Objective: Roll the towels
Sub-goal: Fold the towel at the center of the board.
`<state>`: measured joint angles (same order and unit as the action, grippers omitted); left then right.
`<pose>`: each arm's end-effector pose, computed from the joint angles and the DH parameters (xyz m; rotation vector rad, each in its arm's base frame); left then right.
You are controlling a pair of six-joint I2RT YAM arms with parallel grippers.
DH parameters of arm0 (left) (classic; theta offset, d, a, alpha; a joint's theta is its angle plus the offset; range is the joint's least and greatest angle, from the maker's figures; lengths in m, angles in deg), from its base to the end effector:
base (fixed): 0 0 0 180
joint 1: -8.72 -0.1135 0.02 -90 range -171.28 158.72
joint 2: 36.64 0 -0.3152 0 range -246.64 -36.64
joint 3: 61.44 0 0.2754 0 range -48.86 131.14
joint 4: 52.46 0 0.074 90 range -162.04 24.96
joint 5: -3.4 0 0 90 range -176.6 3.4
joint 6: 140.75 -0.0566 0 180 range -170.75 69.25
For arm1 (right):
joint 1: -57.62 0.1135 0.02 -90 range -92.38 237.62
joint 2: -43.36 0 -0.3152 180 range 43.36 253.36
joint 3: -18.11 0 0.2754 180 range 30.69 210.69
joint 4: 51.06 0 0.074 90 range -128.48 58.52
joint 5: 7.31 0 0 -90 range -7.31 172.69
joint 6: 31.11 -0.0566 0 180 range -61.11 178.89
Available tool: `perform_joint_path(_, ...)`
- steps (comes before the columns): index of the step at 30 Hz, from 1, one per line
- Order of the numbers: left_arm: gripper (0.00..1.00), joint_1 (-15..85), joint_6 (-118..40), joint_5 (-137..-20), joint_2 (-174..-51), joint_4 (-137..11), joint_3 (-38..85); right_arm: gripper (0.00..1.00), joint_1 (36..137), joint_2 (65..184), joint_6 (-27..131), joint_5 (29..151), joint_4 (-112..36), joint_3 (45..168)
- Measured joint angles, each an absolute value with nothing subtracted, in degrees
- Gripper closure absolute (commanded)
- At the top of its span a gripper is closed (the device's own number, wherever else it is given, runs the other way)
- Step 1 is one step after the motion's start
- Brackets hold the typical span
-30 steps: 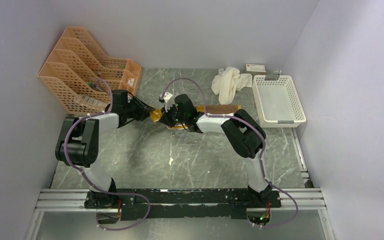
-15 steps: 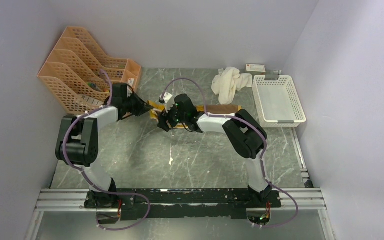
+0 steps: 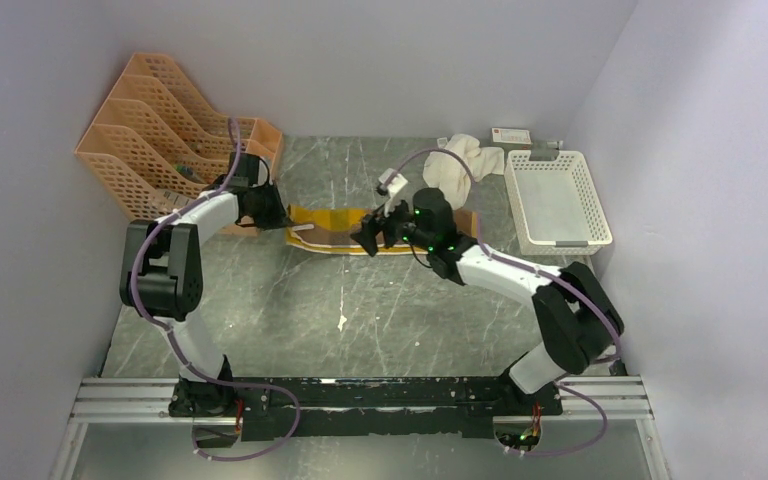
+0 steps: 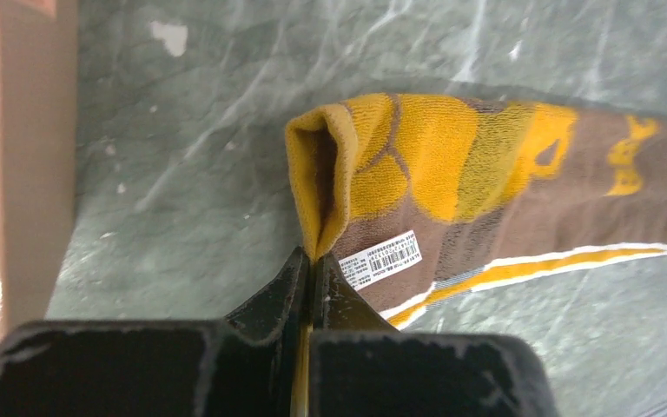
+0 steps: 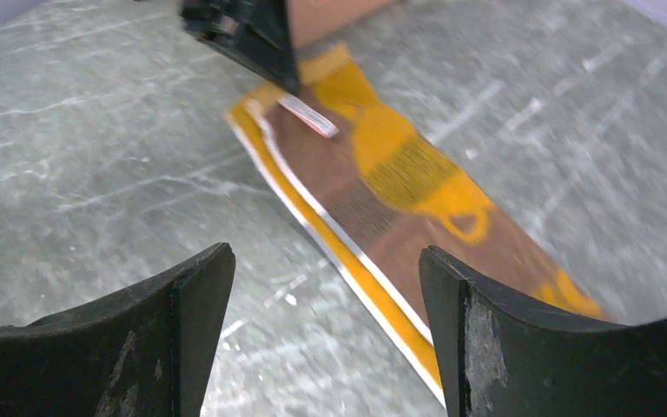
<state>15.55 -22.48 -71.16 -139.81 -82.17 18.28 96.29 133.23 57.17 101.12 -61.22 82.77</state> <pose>0.4168 -0.0651 0.2079 -0.3607 2.5234 -0.5849 0.2947 0.2588 0.2782 -0.8168 1.7075 0.7831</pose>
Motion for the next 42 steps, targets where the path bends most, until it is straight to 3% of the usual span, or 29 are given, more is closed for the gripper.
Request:
perform_joint_path(9,0.93,18.78,-29.89,-79.59,-141.96,-91.57,31.85,0.13,90.48,122.67,51.82,84.49,-55.52,74.77)
perform_joint_path(15,0.93,28.51,-31.05,-85.34,-146.28,-94.54,43.13,0.0,88.03,115.61,46.72,67.81,-46.9,75.07)
perform_joint_path(20,0.93,37.19,-30.85,-88.75,-153.08,-97.93,50.93,0.0,83.48,107.61,42.07,57.91,-40.57,75.07)
perform_joint_path(35,0.93,51.53,-24.84,-87.9,-166.89,-101.42,69.53,0.0,77.98,98.7,37.91,51.33,-32.41,74.7)
perform_joint_path(42,0.93,55.33,-20.58,-84.27,-171.35,-98.04,71.61,0.0,77.63,96.97,36.91,51.11,-30.88,74.66)
